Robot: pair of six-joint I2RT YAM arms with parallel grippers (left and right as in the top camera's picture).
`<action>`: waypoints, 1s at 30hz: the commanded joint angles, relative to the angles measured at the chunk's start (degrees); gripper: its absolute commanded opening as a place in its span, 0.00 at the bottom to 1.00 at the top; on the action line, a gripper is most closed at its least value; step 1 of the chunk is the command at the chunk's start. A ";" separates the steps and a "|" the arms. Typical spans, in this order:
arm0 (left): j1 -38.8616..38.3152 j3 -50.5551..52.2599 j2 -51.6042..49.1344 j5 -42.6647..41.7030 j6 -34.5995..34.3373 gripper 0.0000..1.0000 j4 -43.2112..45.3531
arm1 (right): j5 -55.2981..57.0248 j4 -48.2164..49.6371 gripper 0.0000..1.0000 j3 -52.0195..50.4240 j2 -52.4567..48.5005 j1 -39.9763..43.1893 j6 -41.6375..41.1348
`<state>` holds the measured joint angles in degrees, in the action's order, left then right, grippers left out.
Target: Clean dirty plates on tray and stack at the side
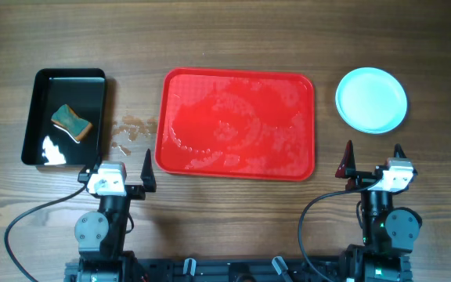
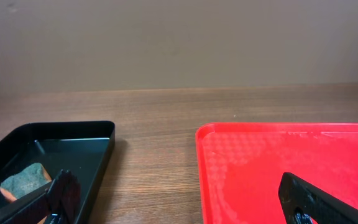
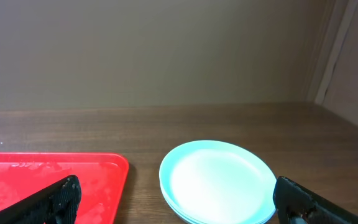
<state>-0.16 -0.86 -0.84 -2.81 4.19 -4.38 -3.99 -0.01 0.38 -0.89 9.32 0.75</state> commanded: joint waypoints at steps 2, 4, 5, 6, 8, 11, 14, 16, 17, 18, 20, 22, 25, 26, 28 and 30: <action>-0.20 0.52 0.68 1.01 1.55 1.00 -0.22 | 0.63 0.07 1.00 -0.09 0.72 0.31 -0.11; -0.20 0.52 0.68 1.22 1.40 1.00 -0.22 | 0.63 0.07 1.00 -0.09 0.72 0.31 -0.11; -0.20 0.52 0.68 1.25 1.38 1.00 -0.22 | 0.63 0.07 1.00 -0.09 0.72 0.31 -0.11; -0.20 0.52 0.68 1.25 1.38 1.00 -0.22 | 0.63 0.07 1.00 -0.09 0.72 0.31 -0.11; -0.20 0.52 0.68 1.22 1.38 1.00 -0.22 | 0.61 0.07 1.00 -0.09 0.72 0.31 -0.11; 0.13 0.52 0.68 1.42 1.40 1.00 -0.22 | 0.63 0.07 1.00 -0.09 0.72 0.31 -0.11; 1.01 0.52 0.68 1.29 1.40 1.00 0.00 | 0.61 0.07 1.00 -0.09 0.72 0.31 -0.11; 1.03 0.52 0.68 1.29 1.40 1.00 0.00 | 0.61 0.07 1.00 -0.09 0.72 0.31 -0.11; 1.03 0.52 0.68 1.31 1.40 1.00 0.00 | 0.63 0.07 1.00 -0.09 0.72 0.31 -0.11; 1.03 0.52 0.68 1.31 1.40 1.00 0.00 | 0.63 0.07 1.00 -0.09 0.72 0.31 -0.11; 1.03 0.52 0.68 1.31 1.40 1.00 0.00 | 0.63 0.07 1.00 -0.09 0.72 0.31 -0.11; 1.03 0.52 0.66 1.31 1.40 1.00 0.00 | 0.63 0.07 1.00 -0.09 0.72 0.31 -0.11; 1.03 0.52 0.61 1.29 1.40 1.00 0.00 | 0.63 0.07 1.00 -0.09 0.72 0.31 -0.11; 1.03 0.52 0.57 1.29 1.40 1.00 0.00 | 0.61 0.07 1.00 -0.09 0.72 0.31 -0.09; 1.03 0.52 0.57 1.31 1.40 1.00 0.00 | 0.63 0.07 1.00 -0.09 0.72 0.31 -0.11; 1.03 0.52 0.57 1.31 1.40 1.00 0.02 | 0.63 0.07 1.00 -0.09 0.72 0.31 -0.11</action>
<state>0.49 -0.86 -0.84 -2.37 4.47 -4.38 -3.99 -0.01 0.38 -0.89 9.32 0.75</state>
